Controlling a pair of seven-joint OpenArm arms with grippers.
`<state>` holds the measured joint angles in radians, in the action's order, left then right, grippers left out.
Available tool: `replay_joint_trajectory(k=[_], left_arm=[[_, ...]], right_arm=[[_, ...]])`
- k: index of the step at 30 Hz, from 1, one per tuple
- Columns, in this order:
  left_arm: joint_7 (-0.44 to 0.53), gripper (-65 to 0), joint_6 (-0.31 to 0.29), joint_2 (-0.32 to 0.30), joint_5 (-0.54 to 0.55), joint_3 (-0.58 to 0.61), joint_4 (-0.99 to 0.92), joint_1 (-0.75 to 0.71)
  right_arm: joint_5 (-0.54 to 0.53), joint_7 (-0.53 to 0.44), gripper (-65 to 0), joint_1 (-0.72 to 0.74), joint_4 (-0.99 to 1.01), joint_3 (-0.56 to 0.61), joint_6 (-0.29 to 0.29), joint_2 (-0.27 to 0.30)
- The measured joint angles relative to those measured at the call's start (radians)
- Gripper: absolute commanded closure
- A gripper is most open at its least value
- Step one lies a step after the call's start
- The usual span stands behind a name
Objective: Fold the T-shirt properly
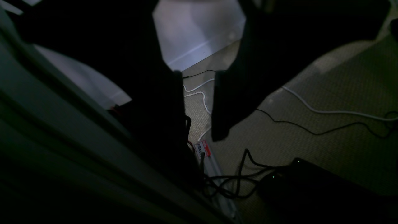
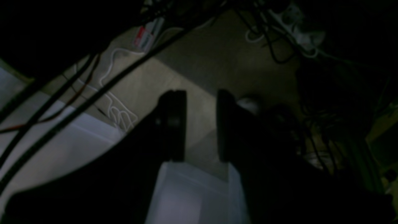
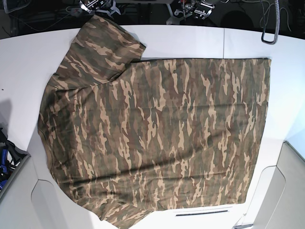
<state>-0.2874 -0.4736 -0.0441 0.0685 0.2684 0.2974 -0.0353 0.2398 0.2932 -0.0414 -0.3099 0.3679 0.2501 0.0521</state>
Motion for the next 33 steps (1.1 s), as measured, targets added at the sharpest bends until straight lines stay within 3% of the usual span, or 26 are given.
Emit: replay_joint_trajectory(k=[20, 27, 33], left_arm=[[0.0, -18.1, 0.0, 0.0, 0.0, 0.0, 0.0, -0.001], [0.016, -18.1, -0.004, -0.017, 0.0, 0.0, 0.008, -0.021], [-0.048, -18.1, -0.053, -0.078, 0.002, 0.0, 0.135, -0.119]], right_arm=[[0.0, 0.0, -17.2, -0.007, -0.012, 0.0, 0.001, 0.003], [0.0, 0.002, -17.2, -0.071, -0.073, 0.0, 0.001, 0.037], [-0.052, 0.012, -17.2, -0.18, -0.213, 0.001, 0.01, 0.092]])
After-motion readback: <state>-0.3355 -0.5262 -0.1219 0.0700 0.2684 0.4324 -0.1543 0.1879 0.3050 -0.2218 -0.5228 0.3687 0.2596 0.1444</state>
